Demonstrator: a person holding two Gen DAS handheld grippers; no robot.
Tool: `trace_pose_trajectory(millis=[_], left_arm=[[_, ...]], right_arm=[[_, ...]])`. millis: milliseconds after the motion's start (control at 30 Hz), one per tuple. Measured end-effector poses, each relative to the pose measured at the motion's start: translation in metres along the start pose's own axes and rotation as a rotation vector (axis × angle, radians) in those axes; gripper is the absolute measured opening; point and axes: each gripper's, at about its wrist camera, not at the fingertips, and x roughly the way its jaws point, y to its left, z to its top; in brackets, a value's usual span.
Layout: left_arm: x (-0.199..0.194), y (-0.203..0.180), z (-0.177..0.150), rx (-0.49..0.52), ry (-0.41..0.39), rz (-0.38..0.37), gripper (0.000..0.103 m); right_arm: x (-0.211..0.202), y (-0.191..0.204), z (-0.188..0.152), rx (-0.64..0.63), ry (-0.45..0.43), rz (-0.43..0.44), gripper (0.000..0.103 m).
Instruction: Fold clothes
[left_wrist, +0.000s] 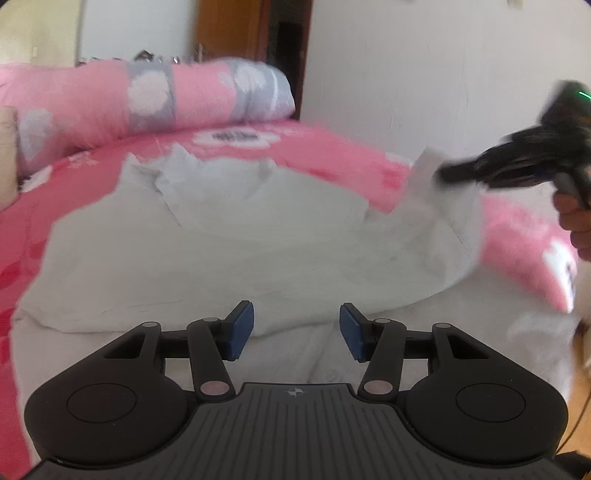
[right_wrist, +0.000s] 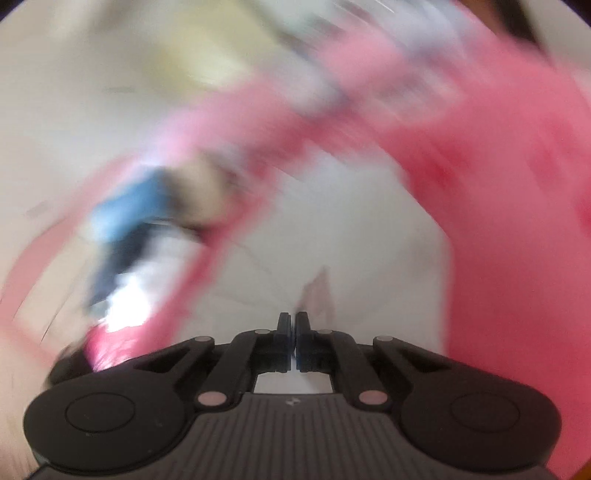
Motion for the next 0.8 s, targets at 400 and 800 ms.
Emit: trace_pose_trajectory(millis=[400, 800], left_arm=[[-0.03, 0.017, -0.012, -0.086, 0.005, 0.015, 0.052], [-0.015, 0.014, -0.008, -0.041, 0.028, 0.094, 0.051]], right_arm=[[-0.002, 0.077, -0.073, -0.465, 0.231, -0.03, 0.002], [0.01, 0.047, -0.037, -0.208, 0.106, -0.102, 0.061]])
